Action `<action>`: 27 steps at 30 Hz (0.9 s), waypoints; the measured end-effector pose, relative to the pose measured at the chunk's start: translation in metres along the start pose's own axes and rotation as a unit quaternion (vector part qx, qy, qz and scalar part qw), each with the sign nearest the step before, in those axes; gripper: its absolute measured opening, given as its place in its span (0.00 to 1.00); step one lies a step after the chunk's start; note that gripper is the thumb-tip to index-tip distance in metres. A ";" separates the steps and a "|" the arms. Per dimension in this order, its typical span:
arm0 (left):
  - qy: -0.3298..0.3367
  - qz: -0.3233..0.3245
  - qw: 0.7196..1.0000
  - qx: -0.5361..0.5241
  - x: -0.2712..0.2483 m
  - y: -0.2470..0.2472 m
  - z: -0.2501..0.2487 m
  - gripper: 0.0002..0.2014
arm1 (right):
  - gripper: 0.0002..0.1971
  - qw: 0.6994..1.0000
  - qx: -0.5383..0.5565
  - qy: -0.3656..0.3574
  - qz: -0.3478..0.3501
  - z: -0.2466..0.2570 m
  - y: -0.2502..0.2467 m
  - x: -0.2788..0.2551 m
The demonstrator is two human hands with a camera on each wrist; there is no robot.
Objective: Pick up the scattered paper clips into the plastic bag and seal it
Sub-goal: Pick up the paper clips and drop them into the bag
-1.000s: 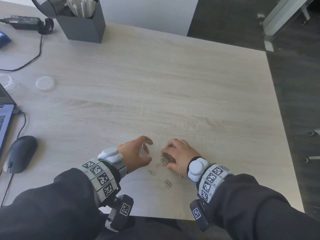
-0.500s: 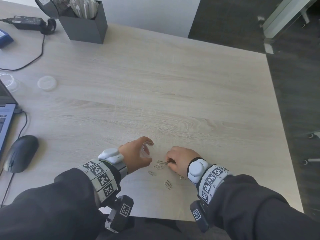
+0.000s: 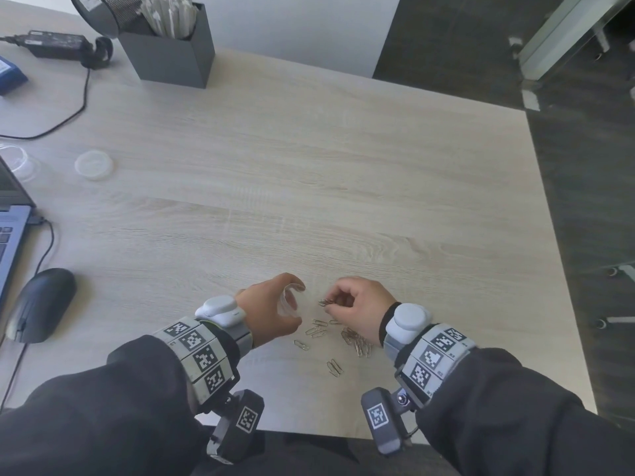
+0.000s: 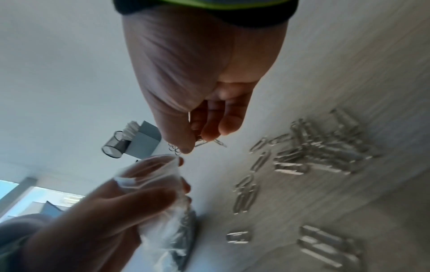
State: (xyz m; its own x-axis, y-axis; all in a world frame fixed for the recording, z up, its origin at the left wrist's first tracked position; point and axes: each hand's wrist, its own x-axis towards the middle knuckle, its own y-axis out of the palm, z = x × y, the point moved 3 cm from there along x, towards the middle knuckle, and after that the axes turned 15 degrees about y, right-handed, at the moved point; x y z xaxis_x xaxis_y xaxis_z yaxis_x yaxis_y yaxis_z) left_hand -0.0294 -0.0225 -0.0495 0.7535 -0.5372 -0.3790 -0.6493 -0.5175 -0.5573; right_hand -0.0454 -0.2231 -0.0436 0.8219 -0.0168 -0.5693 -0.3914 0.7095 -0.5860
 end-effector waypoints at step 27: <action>0.002 0.017 1.000 0.012 0.015 0.010 -0.005 0.22 | 0.20 0.989 -0.115 0.086 -0.019 -0.086 -0.028 -0.010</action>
State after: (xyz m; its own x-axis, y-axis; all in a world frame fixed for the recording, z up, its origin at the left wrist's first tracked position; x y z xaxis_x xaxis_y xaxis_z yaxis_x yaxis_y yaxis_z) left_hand -0.0255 -0.0390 -0.0570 0.7302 -0.5574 -0.3951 -0.6723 -0.4831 -0.5609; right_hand -0.0780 -0.3031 -0.0712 0.7626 -0.1736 -0.6231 -0.4620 0.5279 -0.7126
